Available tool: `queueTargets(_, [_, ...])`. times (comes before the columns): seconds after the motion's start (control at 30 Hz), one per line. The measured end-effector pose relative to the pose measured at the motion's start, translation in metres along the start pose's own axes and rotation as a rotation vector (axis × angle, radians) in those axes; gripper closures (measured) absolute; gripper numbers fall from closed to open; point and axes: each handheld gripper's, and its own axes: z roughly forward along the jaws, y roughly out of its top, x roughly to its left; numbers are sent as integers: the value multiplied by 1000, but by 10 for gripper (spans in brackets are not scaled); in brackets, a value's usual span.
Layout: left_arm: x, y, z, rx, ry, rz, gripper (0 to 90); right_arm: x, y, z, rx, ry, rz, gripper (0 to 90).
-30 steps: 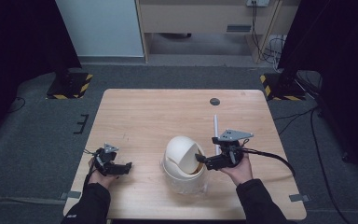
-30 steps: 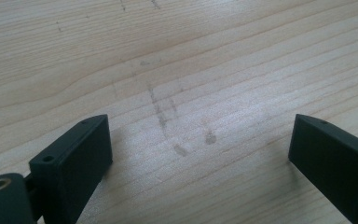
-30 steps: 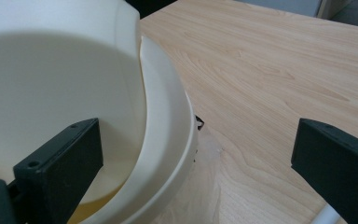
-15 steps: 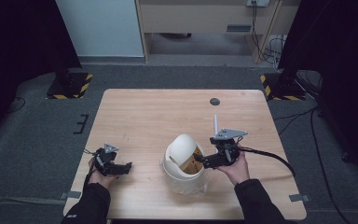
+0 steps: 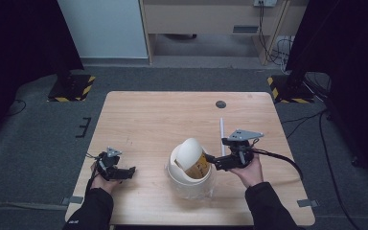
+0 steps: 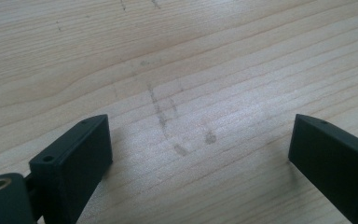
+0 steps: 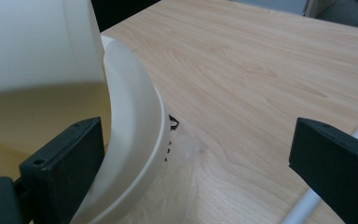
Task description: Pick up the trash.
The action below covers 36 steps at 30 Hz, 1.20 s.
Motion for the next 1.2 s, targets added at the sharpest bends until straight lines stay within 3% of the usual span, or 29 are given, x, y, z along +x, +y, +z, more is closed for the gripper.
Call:
queueTargets(0.1, [0, 0, 0, 0, 0, -1, 54, -1, 1, -2, -2, -10, -8, 41])
queueTargets(0.2, [0, 0, 0, -2, -1, -3, 54, -5, -1, -4, -12, 14, 20, 51])
queueTargets(0.4, [0, 0, 0, -1, -1, -1, 54, -6, 1, -11, -45, 21, 27, 50])
queueTargets(0.63, [0, 0, 0, 0, 0, -1, 54, -17, 4, -25, -103, -25, 56, 52])
queueTargets(0.77, [0, 0, 0, 0, -1, -3, 54, -28, -6, -21, -72, -90, 87, 39])
queueTargets(0.9, [0, 0, 0, 0, -1, -2, 54, -35, -11, -18, -48, -100, 107, 32])
queueTargets(1.03, [0, 0, 0, -2, -1, -2, 54, -42, -19, -9, 9, -126, 121, 28])
queueTargets(1.2, [1, 0, 0, -3, -2, -2, 52, -47, -22, 1, 55, -161, 97, 58])
